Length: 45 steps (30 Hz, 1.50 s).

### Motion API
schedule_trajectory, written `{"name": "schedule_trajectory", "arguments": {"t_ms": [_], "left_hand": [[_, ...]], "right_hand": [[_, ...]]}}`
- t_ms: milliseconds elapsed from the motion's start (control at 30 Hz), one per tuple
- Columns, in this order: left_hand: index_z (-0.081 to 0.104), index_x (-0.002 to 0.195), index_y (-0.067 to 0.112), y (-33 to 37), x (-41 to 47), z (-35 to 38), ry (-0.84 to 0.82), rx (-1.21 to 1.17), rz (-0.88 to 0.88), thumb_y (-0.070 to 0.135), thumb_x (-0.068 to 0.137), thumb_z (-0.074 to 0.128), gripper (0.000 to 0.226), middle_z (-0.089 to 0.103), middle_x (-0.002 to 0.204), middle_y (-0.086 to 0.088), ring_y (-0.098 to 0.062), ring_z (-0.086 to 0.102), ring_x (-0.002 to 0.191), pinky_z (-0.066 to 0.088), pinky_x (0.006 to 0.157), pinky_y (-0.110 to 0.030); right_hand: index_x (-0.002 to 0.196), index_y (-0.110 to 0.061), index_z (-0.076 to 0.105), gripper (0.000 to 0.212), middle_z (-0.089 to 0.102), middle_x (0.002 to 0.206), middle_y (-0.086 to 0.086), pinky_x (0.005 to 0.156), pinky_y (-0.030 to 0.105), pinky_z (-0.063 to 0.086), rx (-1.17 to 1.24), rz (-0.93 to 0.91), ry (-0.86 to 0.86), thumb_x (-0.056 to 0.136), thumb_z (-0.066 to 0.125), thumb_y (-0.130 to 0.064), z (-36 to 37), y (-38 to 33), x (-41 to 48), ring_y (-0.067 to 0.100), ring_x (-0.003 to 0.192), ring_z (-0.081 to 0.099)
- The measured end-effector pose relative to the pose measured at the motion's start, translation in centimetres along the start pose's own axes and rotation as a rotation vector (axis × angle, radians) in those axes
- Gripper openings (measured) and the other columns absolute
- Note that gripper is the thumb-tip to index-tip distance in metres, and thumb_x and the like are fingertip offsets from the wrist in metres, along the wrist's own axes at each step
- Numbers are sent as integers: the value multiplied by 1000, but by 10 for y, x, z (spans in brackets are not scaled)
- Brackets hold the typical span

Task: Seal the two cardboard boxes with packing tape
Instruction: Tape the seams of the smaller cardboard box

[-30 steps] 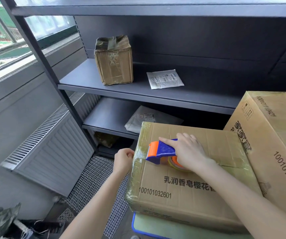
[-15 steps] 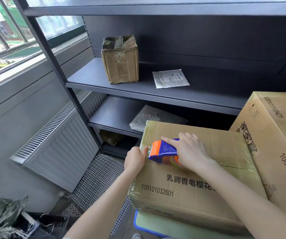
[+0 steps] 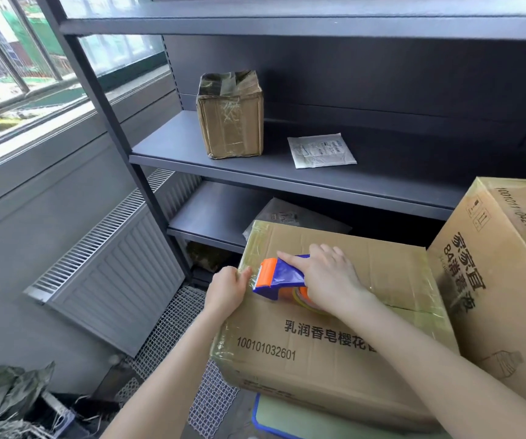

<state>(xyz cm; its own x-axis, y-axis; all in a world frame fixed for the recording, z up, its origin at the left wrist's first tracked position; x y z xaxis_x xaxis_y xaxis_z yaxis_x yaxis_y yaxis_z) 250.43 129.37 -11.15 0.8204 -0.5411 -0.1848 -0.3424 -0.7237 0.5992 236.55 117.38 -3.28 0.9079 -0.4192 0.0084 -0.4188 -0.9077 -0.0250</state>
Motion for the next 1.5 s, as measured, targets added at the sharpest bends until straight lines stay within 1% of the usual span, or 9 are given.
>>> {"name": "schedule_trajectory", "arguments": {"t_ms": [167, 300, 700, 867, 1000, 1100, 1200, 1300, 1500], "left_hand": [[33, 59, 13, -15, 4, -4, -61, 4, 21, 41, 97, 45, 48, 39, 55, 2, -13, 36, 50, 26, 48, -31], [35, 59, 15, -18, 4, -2, -53, -19, 5, 44, 96, 44, 48, 40, 56, 3, -13, 38, 51, 26, 47, -30], [38, 61, 16, -9, 4, 2, -63, -32, -38, 45, 96, 44, 46, 42, 56, 4, -12, 39, 51, 26, 48, -28], [33, 58, 14, 1, 4, 4, -43, 1, -5, 41, 96, 45, 48, 37, 54, 3, -13, 33, 48, 22, 46, -29], [35, 59, 13, 4, 3, 4, -26, -16, -11, 37, 96, 47, 46, 38, 53, 4, -12, 34, 47, 22, 45, -27], [38, 62, 11, 4, 3, 3, -25, -30, -18, 36, 96, 48, 43, 36, 54, 2, -13, 32, 48, 21, 44, -27], [33, 60, 13, 0, 3, 1, -23, -44, -27, 34, 97, 47, 45, 33, 53, 3, -12, 30, 47, 20, 44, -26], [39, 64, 11, -5, 6, -3, -30, -38, -30, 35, 97, 46, 41, 38, 56, 1, -14, 33, 50, 23, 46, -27], [48, 69, 8, -23, 20, -25, -17, 4, -37, 36, 97, 45, 40, 45, 61, -5, -18, 41, 57, 26, 51, -30]], "right_hand": [[144, -45, 17, 57, 47, 115, 8, 94, 34, 31, 7, -24, -15, 95, 45, -36, 7, -14, 11, 27, 111, 44], [142, -49, 17, 52, 47, 109, 6, 92, 33, 31, 29, -41, -21, 98, 36, -29, 5, -7, 15, 26, 108, 44], [143, -49, 13, 58, 47, 110, 8, 91, 36, 31, 88, -97, -98, 94, 43, -42, 3, 7, 11, 27, 111, 42], [142, -51, 15, 55, 33, 89, 0, 77, 32, 25, 105, -112, -72, 95, 41, -37, 1, 18, 6, 26, 102, 43], [141, -52, 15, 54, 29, 82, -3, 76, 31, 23, 112, -129, -63, 96, 39, -34, -1, 23, 6, 24, 97, 41], [138, -56, 21, 52, 22, 73, -9, 74, 30, 23, 134, -94, -63, 97, 33, -27, -4, 42, 2, 19, 85, 31], [136, -60, 21, 55, 25, 76, -8, 73, 30, 26, 120, -20, -101, 96, 32, -25, -7, 79, -10, 20, 87, 32], [137, -60, 16, 60, 30, 81, -8, 70, 30, 27, 90, 28, -143, 94, 40, -26, -13, 105, -22, 17, 88, 34], [140, -57, 12, 59, 30, 86, -3, 73, 32, 27, 113, 18, -106, 95, 36, -28, -6, 71, -28, 19, 87, 31]]}}
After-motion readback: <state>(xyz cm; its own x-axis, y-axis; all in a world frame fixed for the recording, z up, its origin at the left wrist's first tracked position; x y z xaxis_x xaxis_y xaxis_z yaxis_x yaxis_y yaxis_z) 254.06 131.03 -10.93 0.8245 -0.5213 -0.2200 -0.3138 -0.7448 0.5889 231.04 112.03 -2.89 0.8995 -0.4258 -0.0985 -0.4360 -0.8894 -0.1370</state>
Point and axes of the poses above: each hand's wrist, its own x-axis towards the middle knuckle, its own z-axis out of the palm, y = z × x, the point moved 5 cm from there along x, towards the middle knuckle
